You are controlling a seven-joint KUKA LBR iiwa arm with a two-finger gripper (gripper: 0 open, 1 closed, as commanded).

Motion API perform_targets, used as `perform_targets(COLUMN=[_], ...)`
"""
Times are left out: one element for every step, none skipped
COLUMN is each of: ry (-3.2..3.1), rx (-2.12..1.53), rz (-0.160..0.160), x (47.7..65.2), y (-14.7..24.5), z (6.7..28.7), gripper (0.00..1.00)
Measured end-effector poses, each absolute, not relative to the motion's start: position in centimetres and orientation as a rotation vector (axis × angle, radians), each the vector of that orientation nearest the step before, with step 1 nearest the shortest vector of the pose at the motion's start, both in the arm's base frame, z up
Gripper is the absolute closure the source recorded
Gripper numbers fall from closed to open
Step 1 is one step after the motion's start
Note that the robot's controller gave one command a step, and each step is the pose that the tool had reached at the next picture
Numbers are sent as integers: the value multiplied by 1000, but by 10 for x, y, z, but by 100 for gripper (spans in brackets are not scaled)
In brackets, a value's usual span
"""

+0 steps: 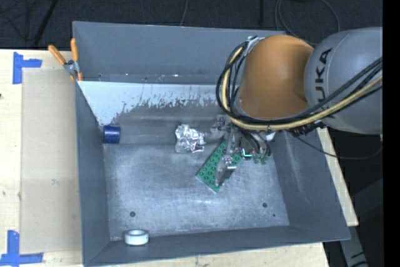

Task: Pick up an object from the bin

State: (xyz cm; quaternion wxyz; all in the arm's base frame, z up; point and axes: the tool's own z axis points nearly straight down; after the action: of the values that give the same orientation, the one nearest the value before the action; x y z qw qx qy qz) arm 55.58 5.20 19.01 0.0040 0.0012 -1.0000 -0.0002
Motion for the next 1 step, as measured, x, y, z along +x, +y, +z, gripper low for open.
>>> perform_targets(ry=[-3134], rx=[221], rz=[-7], x=[614], y=[-24], z=[74], gripper=[0])
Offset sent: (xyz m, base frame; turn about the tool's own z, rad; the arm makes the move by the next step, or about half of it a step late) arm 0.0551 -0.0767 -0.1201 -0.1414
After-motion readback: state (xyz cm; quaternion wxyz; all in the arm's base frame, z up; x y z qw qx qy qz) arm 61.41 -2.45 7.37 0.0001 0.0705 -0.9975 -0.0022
